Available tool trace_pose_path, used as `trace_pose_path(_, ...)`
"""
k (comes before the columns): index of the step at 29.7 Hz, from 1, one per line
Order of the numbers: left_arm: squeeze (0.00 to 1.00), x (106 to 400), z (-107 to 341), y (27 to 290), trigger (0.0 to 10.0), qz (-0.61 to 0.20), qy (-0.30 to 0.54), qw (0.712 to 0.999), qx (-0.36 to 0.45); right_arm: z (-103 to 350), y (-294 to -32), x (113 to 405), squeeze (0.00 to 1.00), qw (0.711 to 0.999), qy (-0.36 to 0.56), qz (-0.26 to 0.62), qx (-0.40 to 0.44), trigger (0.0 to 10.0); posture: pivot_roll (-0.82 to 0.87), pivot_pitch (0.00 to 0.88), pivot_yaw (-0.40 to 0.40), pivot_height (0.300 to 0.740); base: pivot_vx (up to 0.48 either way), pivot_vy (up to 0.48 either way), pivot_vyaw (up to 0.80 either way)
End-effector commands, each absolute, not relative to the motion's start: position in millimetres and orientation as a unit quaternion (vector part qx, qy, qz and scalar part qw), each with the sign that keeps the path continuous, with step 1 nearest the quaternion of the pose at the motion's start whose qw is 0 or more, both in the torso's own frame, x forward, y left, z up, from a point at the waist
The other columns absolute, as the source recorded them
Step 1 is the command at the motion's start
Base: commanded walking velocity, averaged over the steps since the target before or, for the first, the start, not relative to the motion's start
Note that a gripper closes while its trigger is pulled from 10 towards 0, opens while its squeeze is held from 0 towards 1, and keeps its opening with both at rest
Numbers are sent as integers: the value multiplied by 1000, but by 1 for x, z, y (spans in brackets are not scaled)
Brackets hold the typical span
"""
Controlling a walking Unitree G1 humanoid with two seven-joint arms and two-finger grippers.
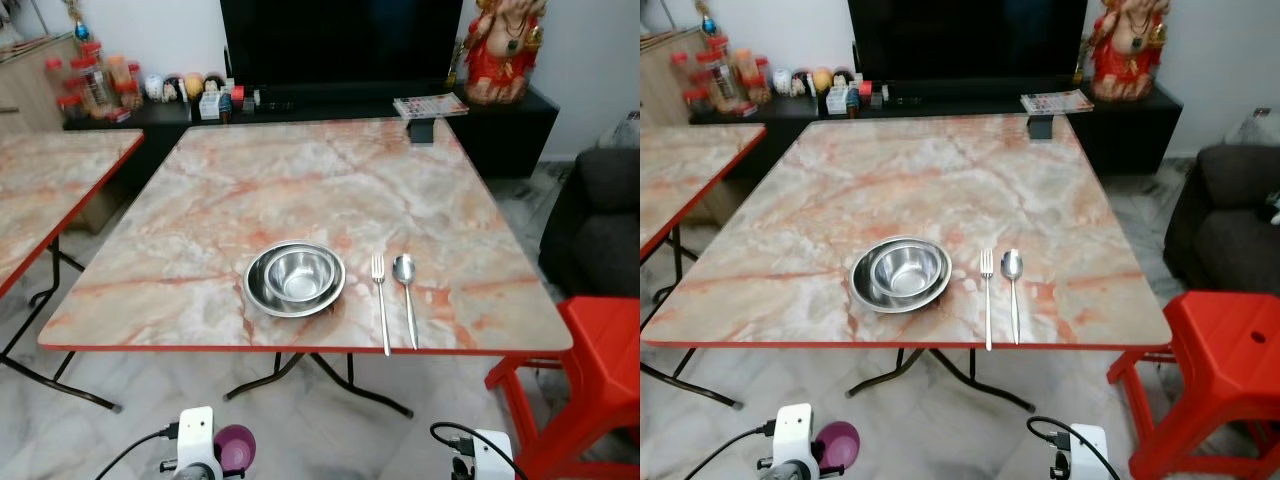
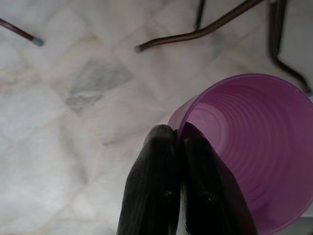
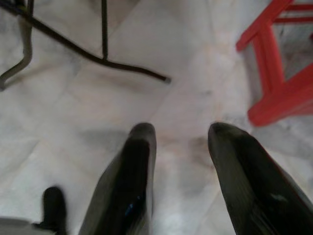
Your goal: Setting the table
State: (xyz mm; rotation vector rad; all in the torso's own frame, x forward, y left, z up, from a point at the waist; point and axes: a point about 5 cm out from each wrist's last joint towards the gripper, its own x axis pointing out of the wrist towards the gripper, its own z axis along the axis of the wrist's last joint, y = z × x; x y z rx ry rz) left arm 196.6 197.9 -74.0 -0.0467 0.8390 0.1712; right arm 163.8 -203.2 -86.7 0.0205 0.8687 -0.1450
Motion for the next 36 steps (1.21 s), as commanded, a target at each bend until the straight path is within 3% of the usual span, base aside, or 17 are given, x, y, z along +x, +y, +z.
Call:
trace_pose_path(1, 0, 192, -76, 203, 10000, 91, 414, 906, -12, -88, -199, 163, 0, 904, 423, -64, 10, 10000, -70, 0, 8, 740, 0, 0, 0)
trace_pose_path(7, 0, 178, -79, 218, 10000, 129, 419, 899, 0, -89, -198, 160, 0, 902, 427, -61, 7, 10000, -69, 0, 22, 740, 0, 0, 0)
trace_pose_path(10, 0, 164, -80, 238, 10000, 179, 410, 894, 10, -90, -199, 158, 0, 901, 430, -61, 6, 10000, -62, 0, 19, 740, 0, 0, 0)
trace_pose_path(13, 0, 144, -73, 276, 10000, 283, 394, 874, 37, -91, -200, 156, 0, 898, 436, -53, -2, 10000, -39, 0, 7, 740, 0, 0, 0)
trace_pose_path(18, 0, 138, -69, 289, 10000, 320, 384, 865, 46, -91, -200, 156, 0, 899, 436, -47, -5, 10000, -32, 0, 4, 740, 0, 0, 0)
trace_pose_path(20, 0, 136, -54, 317, 10000, 394, 341, 851, 59, -89, -198, 160, 0, 900, 433, -40, -6, 10000, -18, 0, -4, 740, 0, 0, 0)
trace_pose_path(22, 0, 145, -32, 343, 10000, 453, 281, 842, 80, -88, -196, 163, 0, 902, 431, -35, -7, 10000, -7, 0, -9, 740, 0, 0, 0)
trace_pose_path(26, 0, 162, -6, 360, 10000, 487, 222, 835, 126, -88, -196, 164, 0, 902, 430, -33, -8, 10000, -2, 0, -16, 740, 0, 0, 0)
trace_pose_path(29, 0, 184, 34, 380, 10000, 546, 138, 807, 178, -88, -194, 165, 0, 902, 431, -32, -7, 10000, -2, 0, -11, 740, 0, 0, 0)
trace_pose_path(32, 0, 198, 56, 386, 10000, 567, 86, 797, 186, -88, -194, 165, 0, 901, 431, -36, -4, 10000, -6, 0, -10, 740, 0, 0, 0)
trace_pose_path(36, 0, 238, 109, 384, 10000, 534, -29, 820, 206, -88, -196, 164, 0, 901, 431, -40, -3, 10000, -12, 0, -14, 740, 0, 0, 0)
